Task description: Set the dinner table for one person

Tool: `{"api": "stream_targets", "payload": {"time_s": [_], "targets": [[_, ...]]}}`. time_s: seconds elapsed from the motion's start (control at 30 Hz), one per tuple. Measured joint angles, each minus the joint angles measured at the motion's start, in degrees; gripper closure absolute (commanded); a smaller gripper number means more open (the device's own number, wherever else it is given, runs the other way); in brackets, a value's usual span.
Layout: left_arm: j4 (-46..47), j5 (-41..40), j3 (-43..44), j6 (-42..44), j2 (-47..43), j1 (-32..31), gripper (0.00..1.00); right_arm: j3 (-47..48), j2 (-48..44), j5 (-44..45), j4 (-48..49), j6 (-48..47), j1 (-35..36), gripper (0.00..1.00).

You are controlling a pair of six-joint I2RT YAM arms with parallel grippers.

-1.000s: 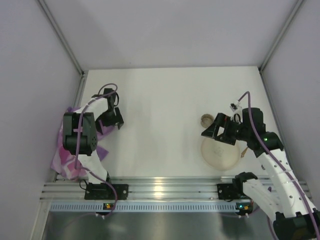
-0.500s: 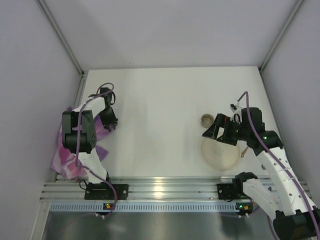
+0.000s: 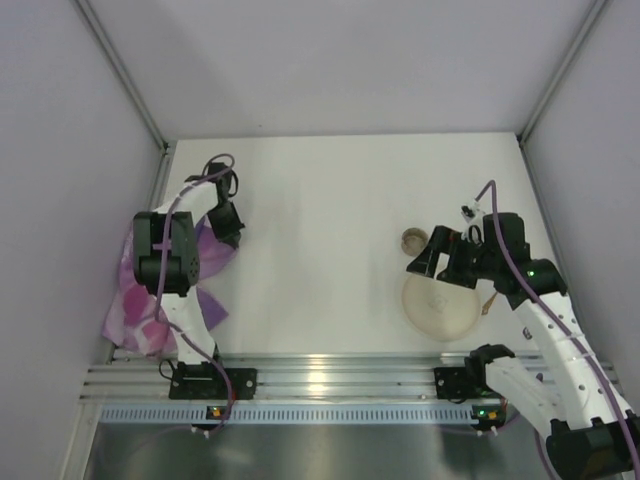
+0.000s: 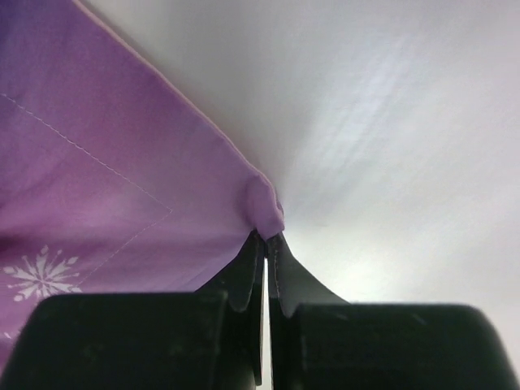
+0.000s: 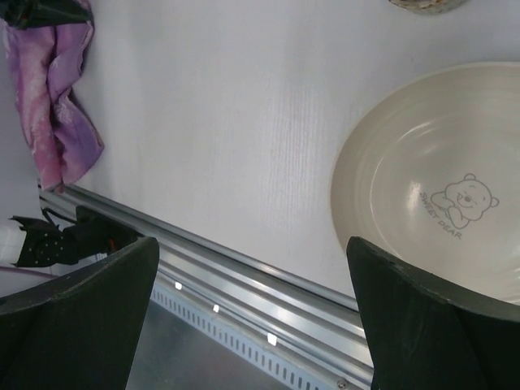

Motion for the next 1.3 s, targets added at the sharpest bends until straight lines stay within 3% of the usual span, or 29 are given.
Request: {"api": "stream_targets", "payload": {"time_s": [0.13,0.23,0.27,0.3,0.33,0.37,0.57,0.77,0.97,1.1,1.3], "targets": [[-0.7,3.6,10.7,-4.5,4.7,-7.8,1.00,0.0,-0.2,1.0,-0.3,-0.9,0.0,0.00],[-1.1,6.4,24.3,-8.5,10.4,-16.0,1.00,0.0,-0.3,1.8,-0.6,-1.5,0.0,0.00],[-0.6,7.6,28.6,-9.7,12.4,-18.3,0.96,0.0,-0.3,2.1,-0.6,-1.7,0.0,0.00],[-0.4,9.4,33.4,-11.2,14.6,-20.4,0.84,0.0,-0.3,2.4,-0.6,-2.0,0.0,0.00],[1.1,11.3,37.9,-12.9,16.9,-22.6,0.67,0.0,-0.3,2.7,-0.6,-2.1,0.0,0.00],[2.5,13.7,41.0,-14.2,18.7,-24.2,0.02,0.0,-0.3,2.8,-0.6,-2.2,0.0,0.00],[14.1,27.1,44.2,-25.9,22.1,-28.3,0.01,0.0,-0.3,3.1,-0.6,-2.5,0.0,0.00],[17.0,28.5,41.7,-27.2,18.8,-27.4,0.01,0.1,1.4,2.5,-0.5,-2.4,0.2,0.00],[6.2,17.6,37.9,-19.3,8.3,-25.0,0.01,2.3,7.0,-0.9,3.5,-0.9,3.8,0.02],[0.7,7.9,25.3,-15.1,-3.0,-23.6,0.01,6.5,16.2,-1.8,8.2,1.2,11.1,0.07],[-3.3,2.2,6.5,-12.7,-14.5,-23.2,0.01,19.3,38.5,2.7,8.2,1.3,22.1,0.11]]}}
